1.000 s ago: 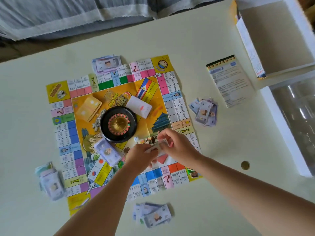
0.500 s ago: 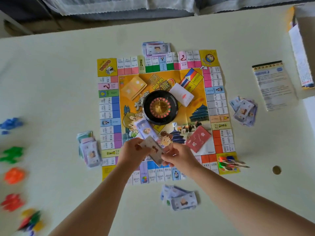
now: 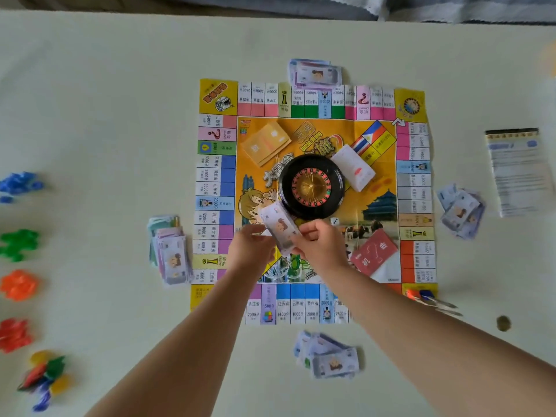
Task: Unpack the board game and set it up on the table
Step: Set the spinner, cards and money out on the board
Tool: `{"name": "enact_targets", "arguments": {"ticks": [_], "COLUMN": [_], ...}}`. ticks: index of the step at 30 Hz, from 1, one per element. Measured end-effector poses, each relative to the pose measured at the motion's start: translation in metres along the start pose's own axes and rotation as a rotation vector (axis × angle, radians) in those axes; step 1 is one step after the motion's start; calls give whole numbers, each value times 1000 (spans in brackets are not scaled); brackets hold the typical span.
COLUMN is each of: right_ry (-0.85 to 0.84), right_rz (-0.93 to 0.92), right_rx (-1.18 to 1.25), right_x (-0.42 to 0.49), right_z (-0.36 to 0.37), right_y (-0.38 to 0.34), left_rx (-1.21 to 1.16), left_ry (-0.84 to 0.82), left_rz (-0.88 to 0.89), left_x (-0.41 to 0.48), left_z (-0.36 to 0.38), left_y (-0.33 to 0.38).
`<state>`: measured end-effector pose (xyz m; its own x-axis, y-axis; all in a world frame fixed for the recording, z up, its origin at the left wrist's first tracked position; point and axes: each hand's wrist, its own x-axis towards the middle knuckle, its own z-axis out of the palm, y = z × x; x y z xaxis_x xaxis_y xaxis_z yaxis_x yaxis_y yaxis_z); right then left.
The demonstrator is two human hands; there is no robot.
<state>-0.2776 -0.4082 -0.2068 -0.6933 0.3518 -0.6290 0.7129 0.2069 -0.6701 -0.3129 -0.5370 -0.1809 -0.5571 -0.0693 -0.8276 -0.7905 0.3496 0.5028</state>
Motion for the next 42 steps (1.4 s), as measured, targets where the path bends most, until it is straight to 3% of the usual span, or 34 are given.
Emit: {"name": "enact_targets", "arguments": {"ticks": [5, 10, 17, 23, 28, 30, 37, 42], "right_ry": [111, -17, -26, -126, 0, -69, -578, -721], "right_rz": [-153, -274, -334, -246, -341, -367, -350, -489], "right_rx": [-366, -494, -528, -331, -412, -404, -629, -814], "right_x": [-2, -3, -3, 0, -23, -38, -92, -128], "right_z": [0, -1, 4, -2, -6, 4, 104, 184], "right_y": [7, 2, 7, -2, -6, -14, -35, -33], "left_rx": [51, 59, 83, 12, -4, -31, -32, 62], "left_ry": [31, 48, 66, -18, -5, 10, 209, 438], "left_rz": [-12, -3, 3, -22, -1, 3, -45, -27], "left_x": [6, 7, 7, 7, -15, -26, -58, -69], "left_z": [5, 9, 17, 12, -13, -30, -122, -193], "left_y": [-4, -4, -4, -5, -21, -37, -125, -185]}}
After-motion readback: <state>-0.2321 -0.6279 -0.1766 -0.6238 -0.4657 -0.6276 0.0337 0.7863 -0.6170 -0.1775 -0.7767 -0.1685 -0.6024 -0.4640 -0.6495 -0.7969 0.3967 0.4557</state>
